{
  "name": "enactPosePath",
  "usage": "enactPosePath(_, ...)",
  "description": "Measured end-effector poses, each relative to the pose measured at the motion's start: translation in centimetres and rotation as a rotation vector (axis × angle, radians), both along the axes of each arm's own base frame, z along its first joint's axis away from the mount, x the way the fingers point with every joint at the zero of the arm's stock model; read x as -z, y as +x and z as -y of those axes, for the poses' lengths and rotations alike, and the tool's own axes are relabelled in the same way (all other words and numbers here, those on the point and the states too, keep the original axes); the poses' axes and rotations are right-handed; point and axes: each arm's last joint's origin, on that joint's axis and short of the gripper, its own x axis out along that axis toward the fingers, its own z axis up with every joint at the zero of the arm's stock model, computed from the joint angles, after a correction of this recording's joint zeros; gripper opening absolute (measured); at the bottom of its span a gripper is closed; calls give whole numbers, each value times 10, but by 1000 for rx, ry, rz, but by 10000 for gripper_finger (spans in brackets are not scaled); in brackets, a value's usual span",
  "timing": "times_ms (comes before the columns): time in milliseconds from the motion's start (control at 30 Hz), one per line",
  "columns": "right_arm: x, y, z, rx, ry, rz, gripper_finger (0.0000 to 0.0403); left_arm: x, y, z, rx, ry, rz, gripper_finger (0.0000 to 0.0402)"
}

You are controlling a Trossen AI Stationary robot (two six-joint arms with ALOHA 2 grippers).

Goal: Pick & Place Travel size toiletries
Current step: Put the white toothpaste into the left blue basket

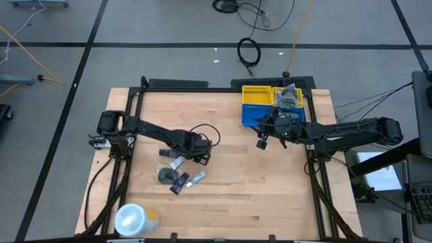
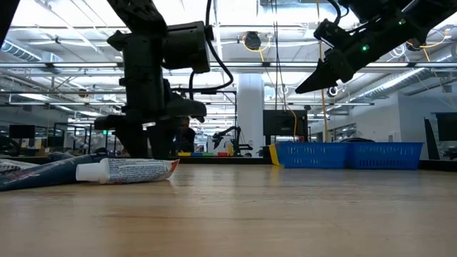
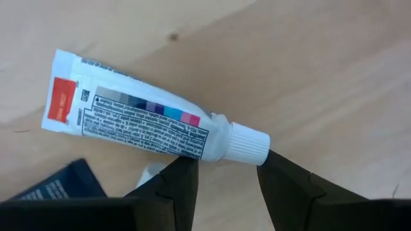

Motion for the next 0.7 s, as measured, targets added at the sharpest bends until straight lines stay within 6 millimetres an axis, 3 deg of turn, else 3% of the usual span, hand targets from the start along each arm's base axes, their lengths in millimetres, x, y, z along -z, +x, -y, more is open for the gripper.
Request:
enactPosePath(500, 0, 0, 0, 0, 1, -1, 134, -2, -14, -9, -2, 19, -131, 157)
enactPosePath(700, 0, 0, 0, -1, 1, -2, 134, -13, -12, -10, 280, 49, -84, 157)
